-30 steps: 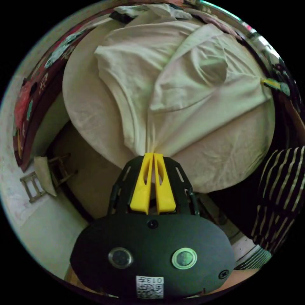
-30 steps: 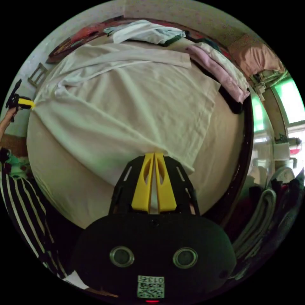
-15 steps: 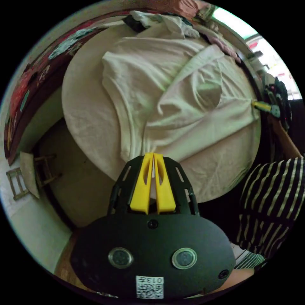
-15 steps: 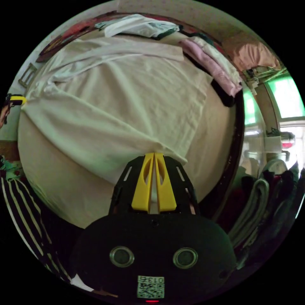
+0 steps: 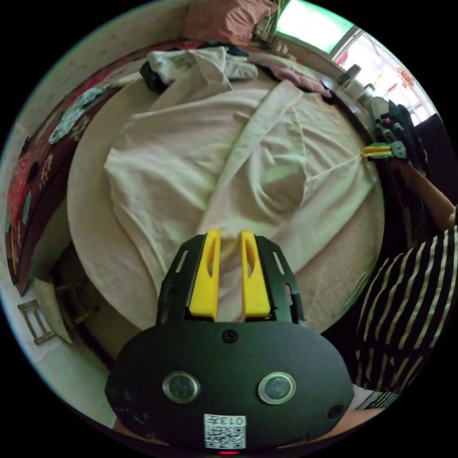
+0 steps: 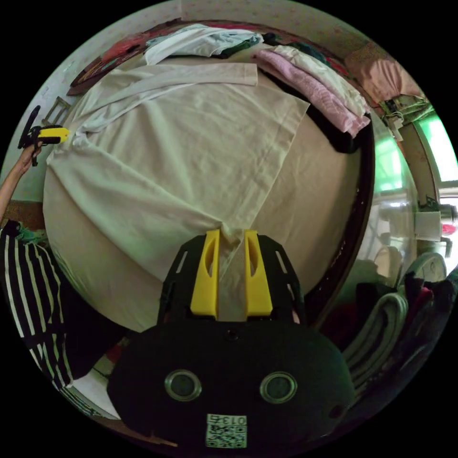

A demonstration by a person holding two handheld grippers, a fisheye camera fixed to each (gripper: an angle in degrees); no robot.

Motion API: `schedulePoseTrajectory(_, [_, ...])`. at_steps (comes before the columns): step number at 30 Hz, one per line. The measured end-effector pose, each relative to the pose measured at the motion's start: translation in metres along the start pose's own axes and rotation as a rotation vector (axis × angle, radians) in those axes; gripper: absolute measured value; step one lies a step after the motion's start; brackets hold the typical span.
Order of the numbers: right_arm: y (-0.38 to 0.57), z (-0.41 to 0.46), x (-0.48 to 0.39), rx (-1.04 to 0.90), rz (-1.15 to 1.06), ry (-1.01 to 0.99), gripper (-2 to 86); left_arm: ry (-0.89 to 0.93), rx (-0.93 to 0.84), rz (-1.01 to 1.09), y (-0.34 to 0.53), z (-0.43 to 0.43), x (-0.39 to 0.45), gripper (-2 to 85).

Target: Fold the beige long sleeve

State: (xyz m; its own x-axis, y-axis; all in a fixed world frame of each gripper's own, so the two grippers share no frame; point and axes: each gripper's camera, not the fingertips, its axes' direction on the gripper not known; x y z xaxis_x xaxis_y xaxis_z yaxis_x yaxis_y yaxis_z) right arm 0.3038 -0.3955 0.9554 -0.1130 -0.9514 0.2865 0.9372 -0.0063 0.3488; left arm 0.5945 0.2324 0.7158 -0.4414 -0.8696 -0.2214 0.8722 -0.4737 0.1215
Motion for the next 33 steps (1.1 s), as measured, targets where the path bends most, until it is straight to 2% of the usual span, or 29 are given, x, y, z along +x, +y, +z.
schedulePoseTrajectory(5, [-0.011, 0.000, 0.005, -0.028, -0.016, -0.038, 2.9, -0.014, -0.063, -0.020, -0.008, 0.005, 0.000, 0.5])
schedulePoseTrajectory(8, [-0.013, -0.015, 0.006, 0.041, -0.021, -0.003, 2.8, -0.081, -0.007, -0.017, 0.000, -0.013, 0.009, 0.1])
schedulePoseTrajectory(10, [-0.016, -0.017, 0.009, 0.084, -0.006, 0.009, 3.3, -0.042, 0.012, -0.047, 0.010, -0.011, 0.005, 0.2])
schedulePoseTrajectory(13, [-0.024, 0.008, 0.013, -0.018, 0.004, 0.035, 5.4, 0.003, 0.006, -0.089, 0.017, -0.007, 0.002, 0.5])
schedulePoseTrajectory(15, [-0.017, 0.002, 0.026, 0.003, 0.083, 0.029, 5.7, -0.022, 0.005, -0.120, 0.026, -0.014, 0.002, 0.7])
schedulePoseTrajectory(18, [-0.004, -0.025, 0.036, 0.142, 0.175, 0.056, 3.4, -0.005, 0.142, -0.115, 0.045, -0.043, 0.011, 0.6])
schedulePoseTrajectory(20, [-0.005, -0.034, 0.025, 0.223, 0.130, -0.015, 2.3, -0.024, 0.166, -0.053, 0.044, -0.048, 0.030, 0.4])
schedulePoseTrajectory(23, [-0.025, -0.025, -0.012, 0.233, 0.009, -0.085, 1.2, -0.080, 0.090, 0.022, 0.025, -0.031, 0.062, 0.3])
schedulePoseTrajectory(27, [-0.047, 0.015, -0.048, 0.127, -0.111, -0.098, 0.7, -0.101, 0.038, 0.034, 0.008, -0.007, 0.082, 0.1])
schedulePoseTrajectory(30, [-0.049, 0.016, -0.040, 0.090, -0.118, -0.082, 1.1, -0.102, 0.009, 0.002, 0.012, -0.006, 0.083, 0.4])
schedulePoseTrajectory(32, [-0.050, -0.003, -0.023, 0.187, -0.084, -0.093, 1.8, -0.105, 0.030, -0.023, 0.015, -0.018, 0.084, 1.1])
schedulePoseTrajectory(33, [-0.053, -0.015, -0.008, 0.254, -0.036, -0.057, 3.0, -0.166, 0.098, -0.014, 0.017, -0.032, 0.091, 1.8])
